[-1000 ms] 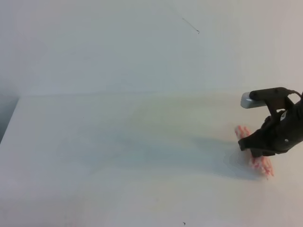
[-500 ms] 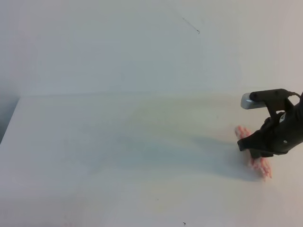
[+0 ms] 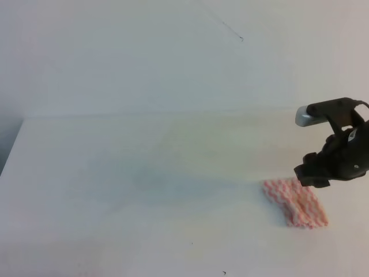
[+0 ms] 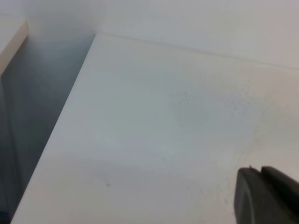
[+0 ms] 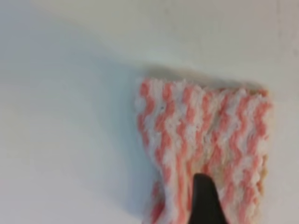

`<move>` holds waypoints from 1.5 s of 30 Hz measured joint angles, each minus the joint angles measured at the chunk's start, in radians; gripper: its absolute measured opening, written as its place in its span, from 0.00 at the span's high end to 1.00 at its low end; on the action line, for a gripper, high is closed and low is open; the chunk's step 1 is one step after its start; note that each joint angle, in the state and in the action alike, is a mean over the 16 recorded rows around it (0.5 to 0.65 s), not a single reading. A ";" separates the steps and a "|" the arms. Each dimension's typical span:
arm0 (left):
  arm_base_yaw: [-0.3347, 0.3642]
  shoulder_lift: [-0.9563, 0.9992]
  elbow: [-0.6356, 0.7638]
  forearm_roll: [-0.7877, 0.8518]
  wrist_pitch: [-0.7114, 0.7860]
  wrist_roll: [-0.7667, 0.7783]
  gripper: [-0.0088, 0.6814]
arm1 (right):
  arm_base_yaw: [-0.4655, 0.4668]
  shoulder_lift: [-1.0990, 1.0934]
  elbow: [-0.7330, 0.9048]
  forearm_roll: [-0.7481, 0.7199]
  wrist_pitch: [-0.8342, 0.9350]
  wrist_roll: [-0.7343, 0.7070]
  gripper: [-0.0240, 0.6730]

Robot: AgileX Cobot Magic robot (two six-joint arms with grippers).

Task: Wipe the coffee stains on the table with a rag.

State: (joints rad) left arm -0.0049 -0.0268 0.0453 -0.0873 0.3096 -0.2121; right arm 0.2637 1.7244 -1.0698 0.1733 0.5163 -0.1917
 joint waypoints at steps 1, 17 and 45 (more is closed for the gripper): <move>0.000 0.000 0.000 0.000 0.000 0.000 0.99 | 0.000 -0.010 0.000 0.001 0.001 -0.005 0.51; 0.000 0.000 0.000 0.000 0.000 0.000 0.99 | 0.000 -0.153 0.000 0.026 -0.011 -0.034 0.97; 0.000 0.000 0.000 0.000 0.000 0.000 0.99 | 0.000 -0.099 0.011 -0.081 -0.173 -0.058 0.97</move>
State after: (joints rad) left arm -0.0049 -0.0268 0.0453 -0.0873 0.3096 -0.2121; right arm 0.2637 1.6253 -1.0585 0.0926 0.3437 -0.2501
